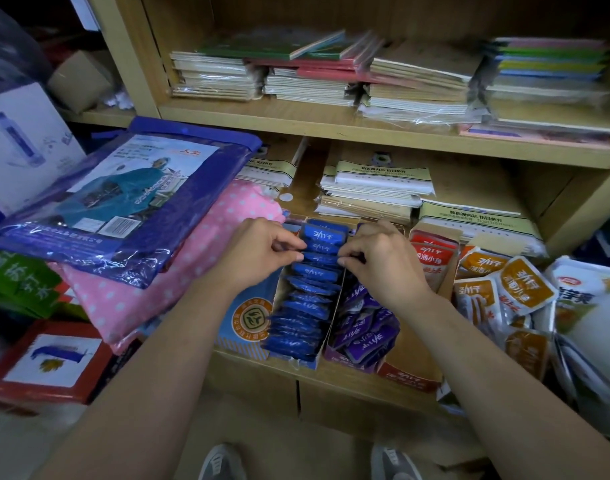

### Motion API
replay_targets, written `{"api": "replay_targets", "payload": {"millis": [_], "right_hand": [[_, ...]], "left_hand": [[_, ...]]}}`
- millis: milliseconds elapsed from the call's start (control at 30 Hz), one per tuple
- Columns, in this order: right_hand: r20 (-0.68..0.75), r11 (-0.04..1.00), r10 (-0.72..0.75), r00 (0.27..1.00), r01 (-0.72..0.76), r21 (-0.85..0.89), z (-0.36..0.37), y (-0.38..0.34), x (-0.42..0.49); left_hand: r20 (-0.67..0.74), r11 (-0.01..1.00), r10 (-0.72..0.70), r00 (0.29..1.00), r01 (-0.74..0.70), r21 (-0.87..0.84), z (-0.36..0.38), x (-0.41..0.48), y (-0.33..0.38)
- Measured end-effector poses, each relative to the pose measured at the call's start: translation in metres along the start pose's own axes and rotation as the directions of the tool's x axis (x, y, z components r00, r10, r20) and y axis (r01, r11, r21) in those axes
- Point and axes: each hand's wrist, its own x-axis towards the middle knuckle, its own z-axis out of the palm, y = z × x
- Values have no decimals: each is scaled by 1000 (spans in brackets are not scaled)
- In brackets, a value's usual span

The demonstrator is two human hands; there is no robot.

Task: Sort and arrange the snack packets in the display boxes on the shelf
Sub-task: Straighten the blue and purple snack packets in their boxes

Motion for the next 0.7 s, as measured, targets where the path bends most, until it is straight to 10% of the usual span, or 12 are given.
{"api": "replay_targets", "payload": {"millis": [700], "right_hand": [[-98,971,129,987,-106,214,-5,-1,19]], "left_hand": [[-111,985,114,987,-97,145,3,8,1]]}}
